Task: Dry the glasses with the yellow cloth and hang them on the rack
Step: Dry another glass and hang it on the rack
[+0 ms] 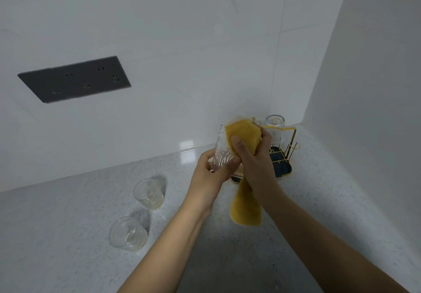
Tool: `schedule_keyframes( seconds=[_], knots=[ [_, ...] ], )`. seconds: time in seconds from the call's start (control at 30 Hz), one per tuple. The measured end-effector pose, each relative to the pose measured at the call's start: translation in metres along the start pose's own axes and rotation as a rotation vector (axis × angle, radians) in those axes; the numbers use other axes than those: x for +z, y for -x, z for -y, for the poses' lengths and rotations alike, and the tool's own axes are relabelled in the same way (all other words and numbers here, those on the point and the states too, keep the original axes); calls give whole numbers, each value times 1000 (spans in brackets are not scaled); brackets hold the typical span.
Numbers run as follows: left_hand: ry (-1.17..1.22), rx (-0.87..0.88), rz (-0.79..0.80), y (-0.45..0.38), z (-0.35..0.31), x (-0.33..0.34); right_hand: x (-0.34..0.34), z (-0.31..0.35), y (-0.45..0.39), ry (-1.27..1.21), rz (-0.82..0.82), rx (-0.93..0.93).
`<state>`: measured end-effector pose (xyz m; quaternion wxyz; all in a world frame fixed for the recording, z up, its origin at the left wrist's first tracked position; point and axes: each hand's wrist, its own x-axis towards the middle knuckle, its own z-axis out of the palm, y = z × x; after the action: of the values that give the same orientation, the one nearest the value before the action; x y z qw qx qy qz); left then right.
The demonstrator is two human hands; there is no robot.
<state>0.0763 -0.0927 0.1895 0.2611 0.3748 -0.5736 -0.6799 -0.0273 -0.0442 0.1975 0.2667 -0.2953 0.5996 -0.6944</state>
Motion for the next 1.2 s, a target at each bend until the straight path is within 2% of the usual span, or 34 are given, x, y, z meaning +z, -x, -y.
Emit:
schedule_keyframes(
  seconds=[0.07, 0.17, 0.27, 0.37, 0.43, 0.57, 0.67, 0.8, 0.9, 1.07, 1.13, 1.2],
  knots=[
    [146, -36, 48, 1, -1, -3, 1, 2, 3, -25, 27, 18],
    [336, -125, 187, 2, -6, -7, -3, 4, 0, -107, 31, 138],
    [217, -128, 164, 4, -12, -9, -3, 5, 1, -157, 21, 191],
    [-5, 14, 35, 7, -7, 0, 3, 5, 5, -133, -9, 164],
    [-40, 78, -42, 10, -1, 4, 5, 4, 7, -104, 5, 126],
    [196, -8, 110, 9, -7, -4, 2, 7, 4, -35, 120, 89],
    [118, -94, 121, 4, -11, -12, 0, 6, 2, -29, 135, 95],
    [-70, 16, 109, 3, -14, -13, 1, 5, 4, 51, 108, 59],
    [-19, -2, 124, 3, -15, -11, -1, 5, 2, 93, 68, 48],
    [353, -81, 60, -4, -20, -7, 4, -8, 16, -147, 117, 282],
    [376, -25, -22, -7, -19, -3, 7, -14, 21, -202, 146, 392],
    [280, 53, -112, -8, -13, 1, 6, -10, 21, -283, 159, 478]
  ],
)
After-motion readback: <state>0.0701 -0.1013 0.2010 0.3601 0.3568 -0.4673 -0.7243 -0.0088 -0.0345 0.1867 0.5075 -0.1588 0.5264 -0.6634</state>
